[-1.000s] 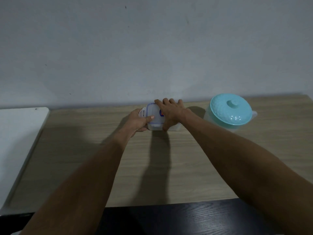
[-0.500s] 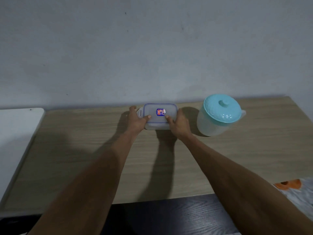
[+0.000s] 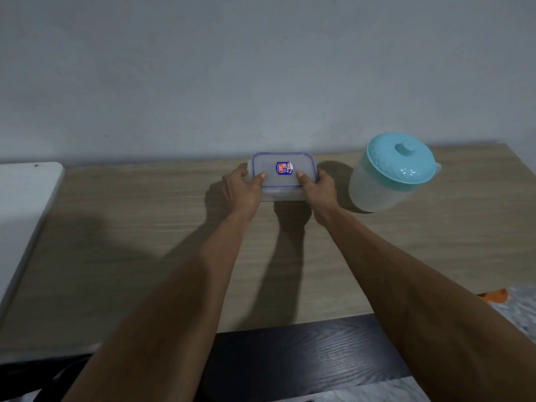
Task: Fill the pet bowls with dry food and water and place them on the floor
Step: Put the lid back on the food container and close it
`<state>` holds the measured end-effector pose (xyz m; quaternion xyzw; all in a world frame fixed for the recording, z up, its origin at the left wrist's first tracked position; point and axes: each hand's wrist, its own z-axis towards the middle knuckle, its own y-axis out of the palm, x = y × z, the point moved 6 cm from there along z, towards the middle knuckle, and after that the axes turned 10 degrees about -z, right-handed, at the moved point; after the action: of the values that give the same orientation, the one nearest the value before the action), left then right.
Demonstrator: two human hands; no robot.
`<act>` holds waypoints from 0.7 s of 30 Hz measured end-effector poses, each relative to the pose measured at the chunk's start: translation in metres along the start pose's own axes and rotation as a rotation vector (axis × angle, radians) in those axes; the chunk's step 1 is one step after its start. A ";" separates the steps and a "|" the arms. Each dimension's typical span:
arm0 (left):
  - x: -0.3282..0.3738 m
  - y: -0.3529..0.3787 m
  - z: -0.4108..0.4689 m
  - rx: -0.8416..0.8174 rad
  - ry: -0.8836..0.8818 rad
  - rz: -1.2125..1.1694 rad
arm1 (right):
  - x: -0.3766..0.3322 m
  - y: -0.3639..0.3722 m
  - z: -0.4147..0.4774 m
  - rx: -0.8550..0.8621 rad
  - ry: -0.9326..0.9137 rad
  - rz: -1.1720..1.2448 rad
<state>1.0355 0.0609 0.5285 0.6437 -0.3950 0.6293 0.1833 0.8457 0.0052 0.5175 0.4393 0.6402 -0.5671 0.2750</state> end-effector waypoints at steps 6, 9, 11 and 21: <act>-0.008 0.007 -0.002 -0.001 -0.065 -0.127 | -0.001 -0.001 -0.003 0.005 0.018 0.055; -0.011 0.011 0.000 0.015 -0.131 -0.146 | 0.001 -0.001 -0.006 0.007 0.039 0.094; -0.012 0.010 -0.004 0.030 -0.155 -0.160 | 0.004 -0.002 -0.010 -0.002 0.065 0.123; 0.000 -0.021 -0.080 0.008 -0.117 -0.179 | 0.016 -0.045 -0.076 -0.044 0.049 0.141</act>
<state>0.9981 0.1330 0.5449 0.7128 -0.3432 0.5734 0.2130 0.8097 0.0844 0.5414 0.4909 0.6265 -0.5211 0.3081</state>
